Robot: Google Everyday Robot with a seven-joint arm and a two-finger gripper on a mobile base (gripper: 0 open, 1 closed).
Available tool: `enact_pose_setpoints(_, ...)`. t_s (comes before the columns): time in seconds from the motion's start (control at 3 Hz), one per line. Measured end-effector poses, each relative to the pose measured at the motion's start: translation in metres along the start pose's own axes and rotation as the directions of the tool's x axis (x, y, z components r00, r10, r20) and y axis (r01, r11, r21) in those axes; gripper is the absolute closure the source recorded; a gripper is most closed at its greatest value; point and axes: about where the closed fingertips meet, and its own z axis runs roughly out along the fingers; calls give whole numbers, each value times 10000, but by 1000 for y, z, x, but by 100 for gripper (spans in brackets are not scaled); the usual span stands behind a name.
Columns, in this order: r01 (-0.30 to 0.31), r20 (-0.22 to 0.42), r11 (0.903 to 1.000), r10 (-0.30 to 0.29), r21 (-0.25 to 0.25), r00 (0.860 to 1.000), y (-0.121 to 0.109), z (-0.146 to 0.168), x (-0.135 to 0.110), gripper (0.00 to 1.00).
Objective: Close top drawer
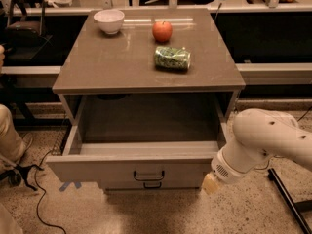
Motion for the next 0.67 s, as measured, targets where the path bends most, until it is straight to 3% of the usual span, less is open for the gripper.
enact_pose_setpoints(0.33, -491, 236, 9987, 487, 154, 9985, -33, 27, -25, 100)
enact_pose_setpoints(0.67, -492, 237, 9987, 488, 156, 9985, -33, 27, -25, 100)
